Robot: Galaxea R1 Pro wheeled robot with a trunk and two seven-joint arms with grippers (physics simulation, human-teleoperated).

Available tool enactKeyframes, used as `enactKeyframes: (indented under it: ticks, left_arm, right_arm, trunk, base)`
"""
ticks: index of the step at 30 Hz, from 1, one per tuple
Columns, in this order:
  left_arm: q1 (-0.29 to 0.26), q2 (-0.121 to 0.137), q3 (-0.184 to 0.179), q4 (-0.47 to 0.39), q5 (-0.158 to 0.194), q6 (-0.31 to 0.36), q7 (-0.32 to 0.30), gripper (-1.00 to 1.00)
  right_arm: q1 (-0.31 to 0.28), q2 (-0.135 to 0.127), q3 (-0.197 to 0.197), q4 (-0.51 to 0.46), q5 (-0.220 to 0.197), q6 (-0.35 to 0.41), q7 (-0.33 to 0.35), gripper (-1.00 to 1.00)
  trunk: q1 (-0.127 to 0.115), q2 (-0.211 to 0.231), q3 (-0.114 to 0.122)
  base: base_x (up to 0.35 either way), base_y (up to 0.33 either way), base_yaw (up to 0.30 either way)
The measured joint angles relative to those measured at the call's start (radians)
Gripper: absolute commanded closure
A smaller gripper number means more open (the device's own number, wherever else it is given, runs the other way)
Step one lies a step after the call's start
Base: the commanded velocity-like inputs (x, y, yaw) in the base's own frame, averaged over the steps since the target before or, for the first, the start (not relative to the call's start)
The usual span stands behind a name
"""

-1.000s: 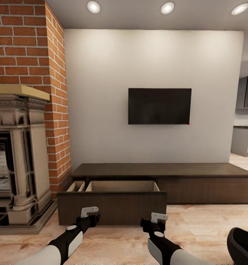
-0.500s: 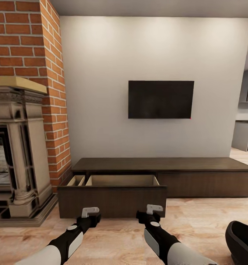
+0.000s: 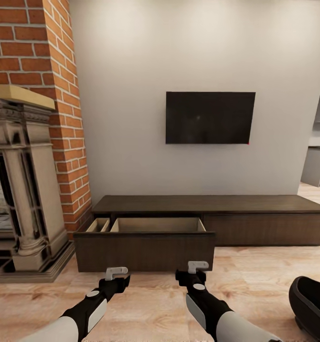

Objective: Place each of the two pumpkins and all three candles from the living room inside a cabinet in the living room (use any cabinet), then make sure every cabinet is closed, and position the cauldron so it is next to a table in the living room.

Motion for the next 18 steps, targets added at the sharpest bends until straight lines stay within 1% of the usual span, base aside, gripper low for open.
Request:
enactKeyframes:
  ticks: [5, 13, 18]
  left_arm:
    - [0.0, 0.0, 0.0, -0.004, 0.001, -0.003, -0.001, -1.0]
    - [-0.01, -0.003, 0.0, -0.012, 0.001, 0.006, 0.0, -1.0]
    - [-0.023, -0.004, 0.0, -0.038, 0.001, 0.006, 0.001, -1.0]
  right_arm:
    - [0.0, -0.003, 0.0, -0.003, 0.008, -0.005, 0.0, -1.0]
    - [0.0, -0.003, -0.004, -0.018, 0.01, -0.008, 0.0, -1.0]
    - [0.0, -0.003, -0.003, -0.078, 0.01, -0.008, 0.001, -1.0]
  trunk:
    - [0.002, -0.001, -0.019]
    - [0.006, -0.003, -0.05]
    - [0.008, -0.004, -0.07]
  base:
    - [0.0, 0.0, 0.0]
    - [0.0, 0.0, 0.0]
    - [0.0, 0.0, 0.0]
